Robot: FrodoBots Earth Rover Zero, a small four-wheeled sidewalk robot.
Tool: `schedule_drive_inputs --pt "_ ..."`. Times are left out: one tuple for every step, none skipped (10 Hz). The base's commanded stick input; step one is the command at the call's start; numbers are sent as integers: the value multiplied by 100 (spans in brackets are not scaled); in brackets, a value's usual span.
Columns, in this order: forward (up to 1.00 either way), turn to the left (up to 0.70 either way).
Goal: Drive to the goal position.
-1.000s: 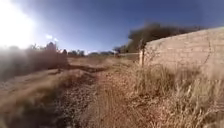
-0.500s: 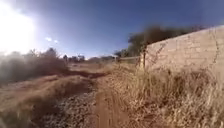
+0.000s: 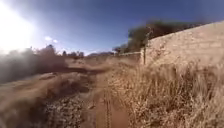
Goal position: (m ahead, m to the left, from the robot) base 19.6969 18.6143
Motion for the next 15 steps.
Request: schedule_drive_inputs --pt "50 0" --pt "50 0" --pt "50 0" --pt "50 0" --pt "50 0" --pt "50 0" --pt "50 0" --pt "50 0" --pt "50 0" --pt "50 0" --pt "50 0" --pt "50 19" --pt "50 45" --pt "50 25" --pt "50 5"
